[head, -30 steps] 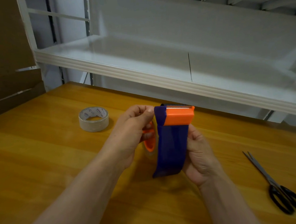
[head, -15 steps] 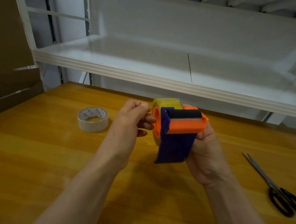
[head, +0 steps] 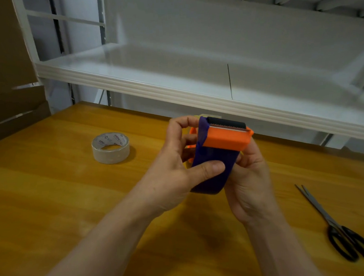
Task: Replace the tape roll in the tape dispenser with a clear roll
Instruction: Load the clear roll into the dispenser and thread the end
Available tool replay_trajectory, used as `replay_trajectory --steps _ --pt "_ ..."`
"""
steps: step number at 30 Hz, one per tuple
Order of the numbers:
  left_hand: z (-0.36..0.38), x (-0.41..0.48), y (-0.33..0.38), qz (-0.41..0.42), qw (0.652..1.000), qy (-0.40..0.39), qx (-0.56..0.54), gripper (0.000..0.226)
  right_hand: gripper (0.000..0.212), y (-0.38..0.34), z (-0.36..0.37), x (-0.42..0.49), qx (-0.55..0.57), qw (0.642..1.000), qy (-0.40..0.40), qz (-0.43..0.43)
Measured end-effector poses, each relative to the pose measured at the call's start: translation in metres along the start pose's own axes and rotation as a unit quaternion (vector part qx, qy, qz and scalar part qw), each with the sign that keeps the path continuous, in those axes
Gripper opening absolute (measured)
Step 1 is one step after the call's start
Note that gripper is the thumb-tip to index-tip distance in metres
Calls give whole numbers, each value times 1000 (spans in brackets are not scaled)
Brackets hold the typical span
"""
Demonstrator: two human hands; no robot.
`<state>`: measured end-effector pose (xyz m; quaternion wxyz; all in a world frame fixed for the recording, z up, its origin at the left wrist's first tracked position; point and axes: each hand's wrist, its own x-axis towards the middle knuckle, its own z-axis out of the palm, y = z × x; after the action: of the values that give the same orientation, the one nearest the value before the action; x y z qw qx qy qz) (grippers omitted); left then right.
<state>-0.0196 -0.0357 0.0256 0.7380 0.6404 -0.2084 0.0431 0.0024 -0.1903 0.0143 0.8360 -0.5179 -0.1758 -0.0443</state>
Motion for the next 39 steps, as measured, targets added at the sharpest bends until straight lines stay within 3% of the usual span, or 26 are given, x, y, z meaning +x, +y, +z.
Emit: replay_trajectory --steps 5,9,14,18,26,39 --pt "1 -1 -1 -2 1000 -23 12 43 53 3 -4 1 -42 999 19 14" --pt "-1 -1 -2 -11 999 -26 14 40 49 3 -13 5 -120 993 18 1" --pt "-4 -1 -2 -14 999 -46 14 43 58 -11 -22 6 -109 992 -60 7" --pt "-9 0 2 -3 998 -53 35 39 52 -19 -29 6 -127 988 -85 8" --pt "-8 1 1 48 974 -115 188 37 30 -32 -31 4 -185 982 3 -49" --pt "-5 -3 4 65 940 -181 283 34 11 -44 -26 3 -377 920 26 -104"
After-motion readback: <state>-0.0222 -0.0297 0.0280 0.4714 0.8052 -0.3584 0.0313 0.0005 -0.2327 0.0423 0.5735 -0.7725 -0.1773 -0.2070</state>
